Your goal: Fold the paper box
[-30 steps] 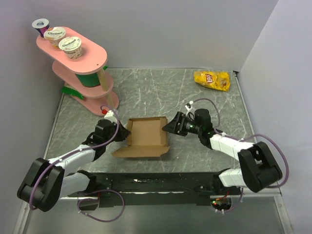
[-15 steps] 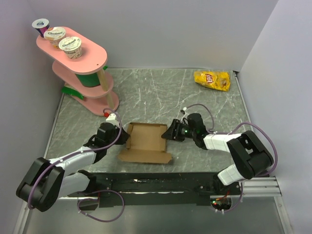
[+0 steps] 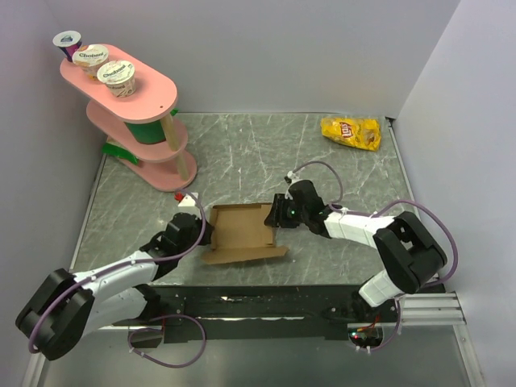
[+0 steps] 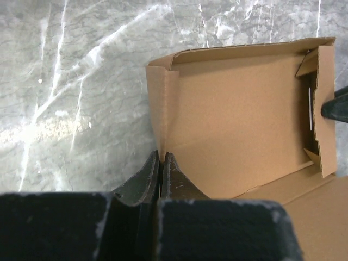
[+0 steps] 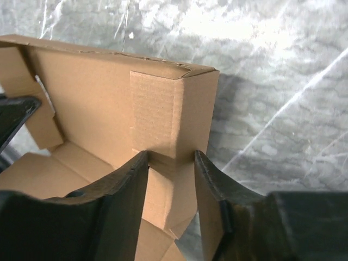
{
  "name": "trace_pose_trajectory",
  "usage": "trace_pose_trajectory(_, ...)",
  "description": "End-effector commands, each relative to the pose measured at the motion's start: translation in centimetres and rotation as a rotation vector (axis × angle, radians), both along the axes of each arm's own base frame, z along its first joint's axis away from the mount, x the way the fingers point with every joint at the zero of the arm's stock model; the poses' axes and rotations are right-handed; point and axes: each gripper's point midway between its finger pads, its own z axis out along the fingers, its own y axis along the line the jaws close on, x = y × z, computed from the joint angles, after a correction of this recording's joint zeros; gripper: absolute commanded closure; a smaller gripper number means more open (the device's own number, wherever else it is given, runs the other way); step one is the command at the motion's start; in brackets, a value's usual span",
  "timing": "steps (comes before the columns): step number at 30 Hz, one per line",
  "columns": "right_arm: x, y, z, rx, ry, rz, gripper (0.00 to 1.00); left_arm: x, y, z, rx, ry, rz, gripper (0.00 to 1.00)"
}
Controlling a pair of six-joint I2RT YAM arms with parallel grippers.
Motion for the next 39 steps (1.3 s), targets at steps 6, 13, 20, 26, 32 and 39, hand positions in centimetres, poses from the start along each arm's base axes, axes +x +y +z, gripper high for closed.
trace_pose_trajectory(6,-0.9,1.1,-2.0,-0.044,0.036,0.048,0.44,-0.9,-2.7,4.1,-0.112,-0.162,-0.061,0.99)
trace_pose_trajectory(13,-1.1,1.0,-3.1,-0.048,0.064,0.045,0.37,-1.3,-2.7,4.2,-0.122,-0.176,-0.056,0.99)
trace_pose_trajectory(20,-0.7,0.2,-2.1,-0.082,0.017,0.027,0.53,-1.3,-2.7,4.4,-0.121,-0.186,-0.056,0.99)
trace_pose_trajectory(26,-0.8,-0.2,-0.2,-0.071,-0.054,0.046,0.76,-1.6,-3.1,6.4,-0.111,-0.265,-0.089,0.99)
trace_pose_trajectory(32,-0.5,-1.0,2.0,-0.068,-0.161,0.042,0.98,-2.2,-3.3,9.6,-0.104,-0.388,-0.127,0.99)
trace_pose_trajectory(39,0.3,-2.3,4.8,-0.073,-0.295,0.022,1.00,-2.8,-4.7,11.6,-0.108,-0.442,-0.223,0.99)
